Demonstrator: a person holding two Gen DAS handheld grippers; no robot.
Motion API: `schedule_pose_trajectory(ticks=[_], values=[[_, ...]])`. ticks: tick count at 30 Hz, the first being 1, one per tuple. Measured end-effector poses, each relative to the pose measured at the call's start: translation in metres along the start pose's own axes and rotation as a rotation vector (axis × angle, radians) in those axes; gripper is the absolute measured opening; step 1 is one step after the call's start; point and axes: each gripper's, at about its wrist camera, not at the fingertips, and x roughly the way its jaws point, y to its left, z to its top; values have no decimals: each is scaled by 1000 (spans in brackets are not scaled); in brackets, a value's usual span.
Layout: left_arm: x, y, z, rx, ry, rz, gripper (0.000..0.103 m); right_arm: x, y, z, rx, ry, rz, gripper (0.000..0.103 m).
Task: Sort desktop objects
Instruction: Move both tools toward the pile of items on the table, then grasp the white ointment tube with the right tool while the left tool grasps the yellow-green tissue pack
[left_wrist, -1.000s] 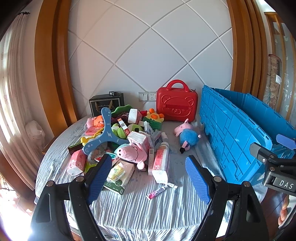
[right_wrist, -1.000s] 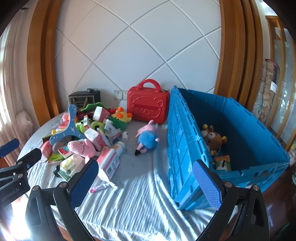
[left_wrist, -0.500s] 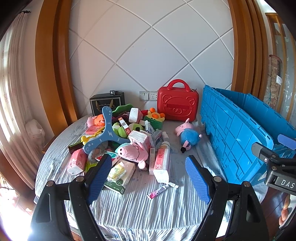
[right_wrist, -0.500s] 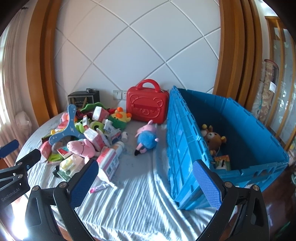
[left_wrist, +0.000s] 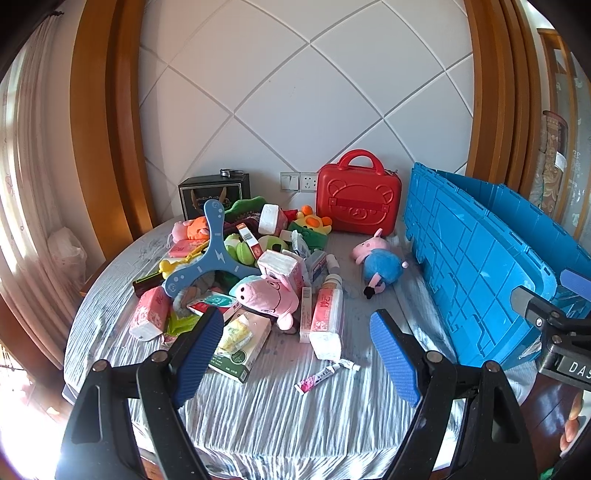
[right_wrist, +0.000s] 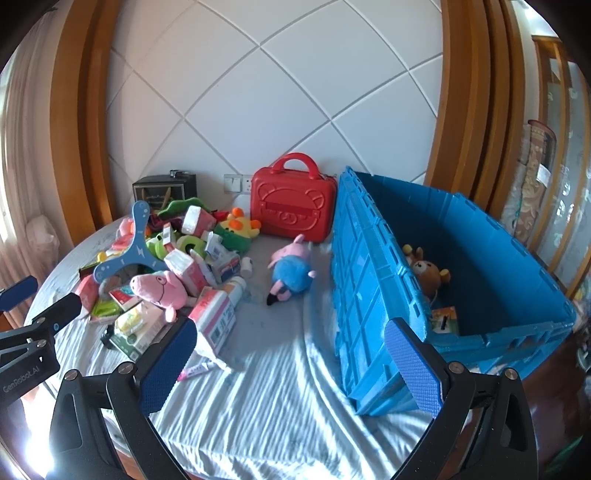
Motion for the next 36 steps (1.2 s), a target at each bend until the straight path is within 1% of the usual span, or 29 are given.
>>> schedule_pose_trajectory(ticks=[2, 6, 11, 14, 15, 17, 20, 23, 24, 28, 32, 36], values=[[8, 6, -1, -10, 13, 7, 82, 8, 2, 1, -9, 13, 6, 103], [32, 24, -4, -37, 56, 54, 82, 34, 7, 4, -22, 39, 35, 103], [74, 52, -11, -77, 136, 156, 82, 89, 21, 9, -37, 106, 109, 103], [109, 70, -15, -99, 215, 205, 82, 133, 30, 9, -46, 174, 157, 103], [127, 80, -19, -108, 256, 220, 82, 148, 33, 9, -48, 200, 174, 103], [145, 84, -26, -113, 303, 243, 82, 174, 38, 7, -53, 236, 199, 103], [178, 97, -42, -138, 401, 275, 82, 212, 42, 4, -60, 295, 233, 103], [206, 106, -58, -164, 493, 289, 82, 245, 42, 1, -55, 351, 262, 103], [216, 109, -65, -175, 519, 283, 82, 254, 43, 0, -54, 366, 264, 103], [236, 111, -75, -179, 587, 281, 82, 280, 45, -7, -58, 436, 267, 103], [252, 115, -73, -163, 613, 270, 82, 289, 48, -10, -80, 458, 243, 103], [273, 116, -59, -97, 602, 240, 82, 292, 47, -16, -50, 480, 217, 103]])
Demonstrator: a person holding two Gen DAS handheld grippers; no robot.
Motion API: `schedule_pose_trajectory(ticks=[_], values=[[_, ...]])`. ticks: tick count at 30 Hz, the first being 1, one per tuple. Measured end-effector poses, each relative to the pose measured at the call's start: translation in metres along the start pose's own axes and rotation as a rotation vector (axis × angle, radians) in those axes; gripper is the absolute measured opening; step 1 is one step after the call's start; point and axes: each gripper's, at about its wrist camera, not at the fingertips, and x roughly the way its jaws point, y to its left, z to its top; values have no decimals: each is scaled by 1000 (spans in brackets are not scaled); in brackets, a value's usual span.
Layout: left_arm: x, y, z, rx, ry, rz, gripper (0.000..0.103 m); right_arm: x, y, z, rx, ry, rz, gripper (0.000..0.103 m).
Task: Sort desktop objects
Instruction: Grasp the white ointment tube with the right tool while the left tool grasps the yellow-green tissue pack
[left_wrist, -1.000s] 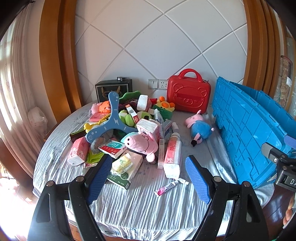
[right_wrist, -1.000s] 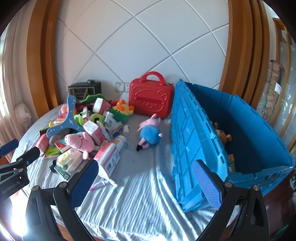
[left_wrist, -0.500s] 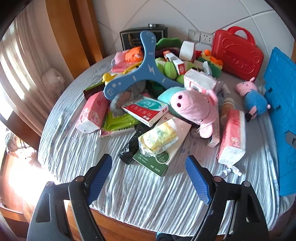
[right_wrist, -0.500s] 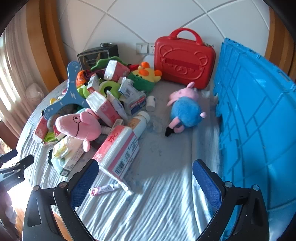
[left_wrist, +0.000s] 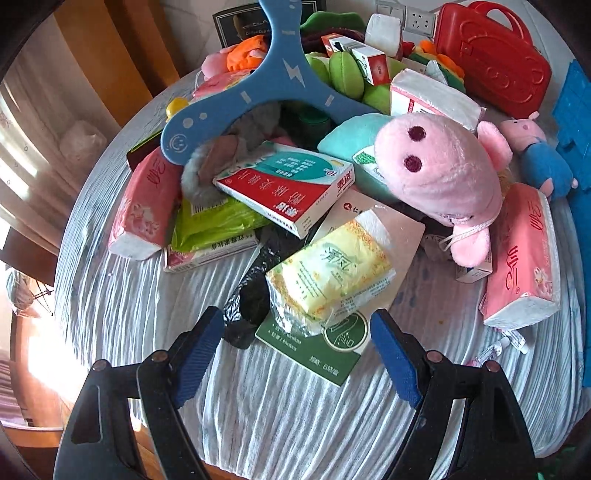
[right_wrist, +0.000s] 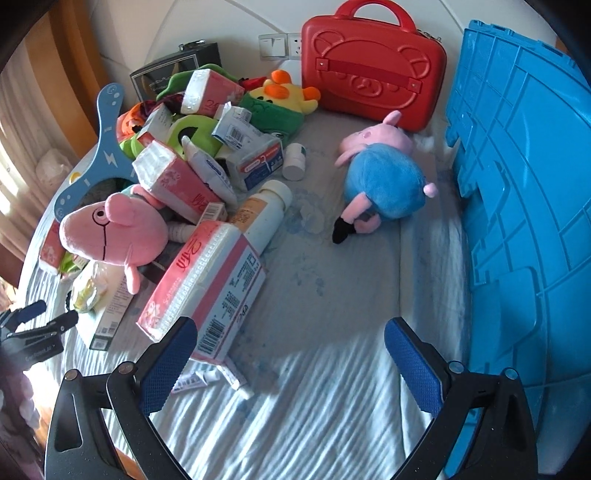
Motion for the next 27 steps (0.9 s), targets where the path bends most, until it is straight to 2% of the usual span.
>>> schedule_pose_trajectory(ticks=[5, 9, 10, 12, 15, 20, 21, 23, 25, 26, 27], values=[[27, -11, 24, 121, 18, -57, 82, 5, 7, -13, 84, 32, -42, 103], [36, -11, 25, 190, 17, -214, 83, 9, 22, -32, 182, 66, -53, 103], [39, -11, 24, 210, 29, -234, 85, 11, 27, -38, 200, 74, -64, 103], [34, -16, 22, 304, -2, -210, 89, 15, 38, -50, 244, 90, -77, 103], [29, -15, 22, 353, -6, -244, 89, 21, 52, -64, 305, 111, -79, 103], [14, -4, 29, 351, -15, -262, 83, 30, 67, -79, 378, 129, -65, 102], [7, -1, 31, 343, -35, -272, 83, 33, 69, -81, 386, 134, -65, 100], [-2, 1, 33, 341, -56, -283, 83, 40, 74, -84, 397, 146, -73, 82], [-7, -1, 32, 369, -57, -283, 83, 51, 78, -86, 417, 176, -69, 68], [-8, -4, 32, 390, -51, -270, 81, 56, 81, -87, 426, 190, -59, 61], [-6, -8, 31, 399, -47, -265, 73, 61, 84, -88, 431, 201, -52, 59]])
